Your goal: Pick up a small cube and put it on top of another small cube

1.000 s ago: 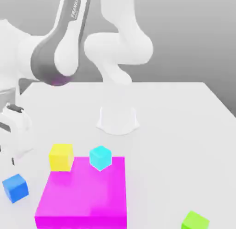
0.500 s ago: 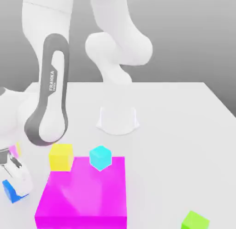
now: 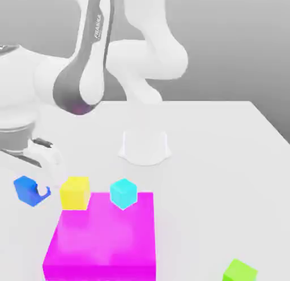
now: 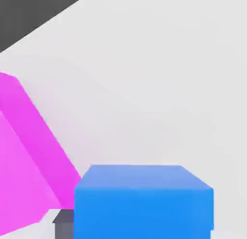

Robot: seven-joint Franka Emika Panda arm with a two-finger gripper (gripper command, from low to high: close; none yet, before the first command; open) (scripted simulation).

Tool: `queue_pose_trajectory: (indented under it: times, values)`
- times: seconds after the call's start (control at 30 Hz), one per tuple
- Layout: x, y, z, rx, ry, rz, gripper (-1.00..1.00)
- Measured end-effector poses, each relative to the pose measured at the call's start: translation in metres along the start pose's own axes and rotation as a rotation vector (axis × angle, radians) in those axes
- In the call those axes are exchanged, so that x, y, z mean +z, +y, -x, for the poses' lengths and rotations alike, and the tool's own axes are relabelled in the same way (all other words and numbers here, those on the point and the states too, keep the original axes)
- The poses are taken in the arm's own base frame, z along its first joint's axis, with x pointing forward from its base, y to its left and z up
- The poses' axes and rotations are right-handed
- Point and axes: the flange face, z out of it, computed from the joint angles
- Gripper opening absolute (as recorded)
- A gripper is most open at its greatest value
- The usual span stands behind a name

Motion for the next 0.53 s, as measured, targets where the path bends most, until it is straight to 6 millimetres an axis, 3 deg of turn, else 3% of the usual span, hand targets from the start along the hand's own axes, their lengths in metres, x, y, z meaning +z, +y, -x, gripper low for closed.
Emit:
queue_pose_trajectory:
  times: [0.27,0.43,0.47,0.53]
  values:
    - [-0.044,0.01,0.06,-0.24,0.022,0.018,-1.0]
    - [0.006,0.012,0.063,-0.262,0.027,0.022,-1.0]
    - [0.012,0.013,0.063,-0.262,0.027,0.023,1.0]
    - [0.012,0.013,0.063,-0.262,0.027,0.023,1.0]
